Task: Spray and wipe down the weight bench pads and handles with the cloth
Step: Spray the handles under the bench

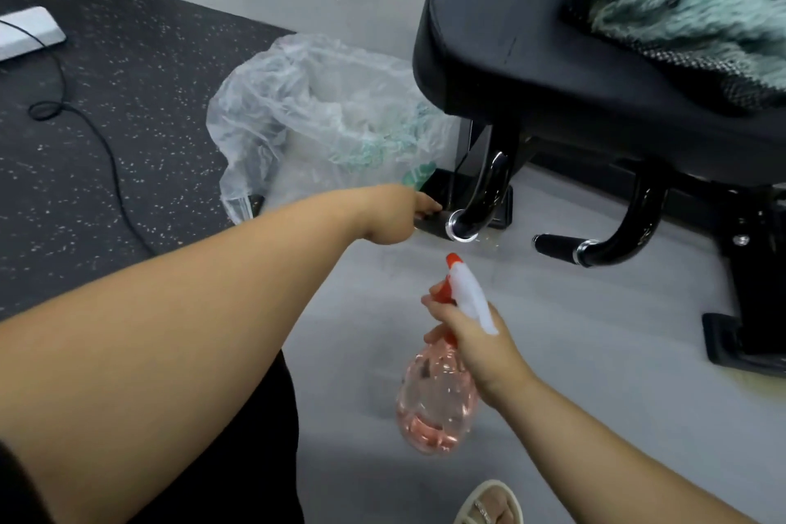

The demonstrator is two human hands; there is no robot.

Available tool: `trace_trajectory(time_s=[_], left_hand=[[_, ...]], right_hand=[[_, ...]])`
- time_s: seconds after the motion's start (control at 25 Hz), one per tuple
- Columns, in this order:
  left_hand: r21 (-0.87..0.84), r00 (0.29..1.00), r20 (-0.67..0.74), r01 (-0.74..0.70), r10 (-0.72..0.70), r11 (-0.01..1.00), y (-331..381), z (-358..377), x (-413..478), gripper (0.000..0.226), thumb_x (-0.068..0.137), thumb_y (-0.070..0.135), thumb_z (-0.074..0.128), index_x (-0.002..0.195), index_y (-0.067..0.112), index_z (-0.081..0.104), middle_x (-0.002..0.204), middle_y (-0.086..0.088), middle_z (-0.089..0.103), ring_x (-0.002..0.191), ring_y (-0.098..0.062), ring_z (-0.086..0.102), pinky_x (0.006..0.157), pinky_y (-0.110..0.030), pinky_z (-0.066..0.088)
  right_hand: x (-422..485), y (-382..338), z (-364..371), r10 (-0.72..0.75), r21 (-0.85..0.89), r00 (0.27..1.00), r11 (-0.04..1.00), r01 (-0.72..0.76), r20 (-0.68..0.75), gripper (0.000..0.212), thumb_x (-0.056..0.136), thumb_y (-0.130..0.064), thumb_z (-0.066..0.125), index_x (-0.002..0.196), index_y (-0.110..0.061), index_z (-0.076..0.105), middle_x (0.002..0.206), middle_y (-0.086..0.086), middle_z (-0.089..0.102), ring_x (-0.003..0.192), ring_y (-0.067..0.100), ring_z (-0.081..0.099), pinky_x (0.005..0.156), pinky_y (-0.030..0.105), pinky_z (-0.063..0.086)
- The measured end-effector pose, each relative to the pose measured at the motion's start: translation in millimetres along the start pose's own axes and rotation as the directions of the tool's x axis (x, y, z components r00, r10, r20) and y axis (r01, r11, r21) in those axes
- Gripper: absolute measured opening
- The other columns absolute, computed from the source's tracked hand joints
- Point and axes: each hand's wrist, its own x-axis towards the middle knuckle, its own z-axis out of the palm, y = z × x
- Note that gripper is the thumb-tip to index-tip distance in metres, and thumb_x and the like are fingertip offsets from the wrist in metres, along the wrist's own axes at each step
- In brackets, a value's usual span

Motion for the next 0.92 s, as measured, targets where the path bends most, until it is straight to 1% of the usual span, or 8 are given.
trace_trajectory(time_s=[0.08,0.2,0.24,0.44,0.56,0.68,0.8,0.92], left_hand=[[-0.019,1.000,0.003,-0.002,0.002,1.000,2,-2,-4,0.067,0.089,-0.007,0.028,0.146,0.029,0.029,0.143,0.002,0.045,0.119,-0.023,0.050,0.085,-0.025,0.047],[0.023,0.999,0.023,0.030,-0.031,0.999,6,-2,-5,0.071,0.089,-0.008,0.027,0.149,0.028,0.021,0.147,-0.002,0.040,0.110,-0.026,0.055,0.051,-0.015,0.037],[0.051,0.999,0.028,0.034,-0.035,0.998,7,-2,-4,0.072,0.089,-0.009,0.027,0.150,0.028,0.019,0.148,-0.004,0.038,0.110,-0.027,0.055,0.048,-0.016,0.034],[0.089,0.998,0.046,0.031,-0.035,0.996,7,-1,1,0.076,0.087,-0.010,0.028,0.150,0.030,0.016,0.149,-0.005,0.036,0.115,-0.027,0.052,0.076,-0.029,0.045],[0.078,0.998,0.056,0.026,-0.031,0.997,5,-2,1,0.075,0.086,-0.010,0.028,0.149,0.030,0.021,0.148,-0.005,0.038,0.114,-0.026,0.053,0.077,-0.028,0.045],[0.047,0.998,0.061,0.019,-0.022,0.999,5,-4,-3,0.070,0.088,-0.008,0.028,0.149,0.026,0.023,0.148,-0.004,0.036,0.120,-0.026,0.049,0.082,-0.026,0.043],[0.019,0.998,0.054,0.024,-0.025,1.000,5,-5,-3,0.065,0.090,-0.005,0.028,0.147,0.024,0.028,0.143,-0.007,0.042,0.114,-0.026,0.051,0.074,-0.025,0.041],[-0.063,0.998,0.055,0.023,-0.019,0.998,-5,-5,1,0.060,0.090,-0.002,0.027,0.143,0.023,0.037,0.140,-0.006,0.048,0.120,-0.029,0.049,0.097,-0.035,0.044]], right_hand=[[9,-2,-13,0.089,0.115,0.995,0.990,-0.083,-0.051,0.043,0.086,-0.003,0.057,0.119,-0.030,0.054,0.097,0.007,0.059,0.053,0.022,0.055,0.055,0.028,0.049],[27,-18,-41,0.152,0.177,0.988,0.972,-0.154,0.024,0.046,0.083,-0.008,0.061,0.126,-0.019,0.052,0.107,0.014,0.067,0.049,0.022,0.058,0.049,0.025,0.049],[32,-26,-49,0.147,0.132,0.988,0.980,-0.151,0.039,0.047,0.082,-0.008,0.062,0.127,-0.018,0.052,0.108,0.014,0.067,0.050,0.022,0.058,0.050,0.026,0.050],[47,-65,-72,0.211,-0.125,0.972,0.972,-0.197,0.107,0.031,0.082,-0.006,0.060,0.112,-0.009,0.059,0.103,0.016,0.068,0.053,0.023,0.057,0.055,0.030,0.050],[49,-83,-71,0.236,-0.311,0.963,0.932,-0.188,0.126,0.026,0.081,-0.007,0.062,0.105,-0.016,0.065,0.103,0.004,0.071,0.060,0.019,0.060,0.061,0.031,0.050],[46,-95,-65,0.255,-0.470,0.959,0.866,-0.170,0.122,0.020,0.077,-0.007,0.065,0.094,-0.016,0.069,0.085,0.001,0.072,0.056,0.016,0.059,0.064,0.032,0.048],[36,-90,-63,0.249,-0.481,0.963,0.860,-0.171,0.103,0.023,0.080,-0.011,0.066,0.100,-0.022,0.065,0.101,-0.001,0.068,0.061,0.017,0.060,0.067,0.029,0.050],[15,-60,-49,0.167,-0.462,0.985,0.877,-0.134,0.032,0.026,0.084,-0.007,0.061,0.100,-0.027,0.059,0.097,-0.001,0.060,0.060,0.016,0.057,0.060,0.022,0.050]])
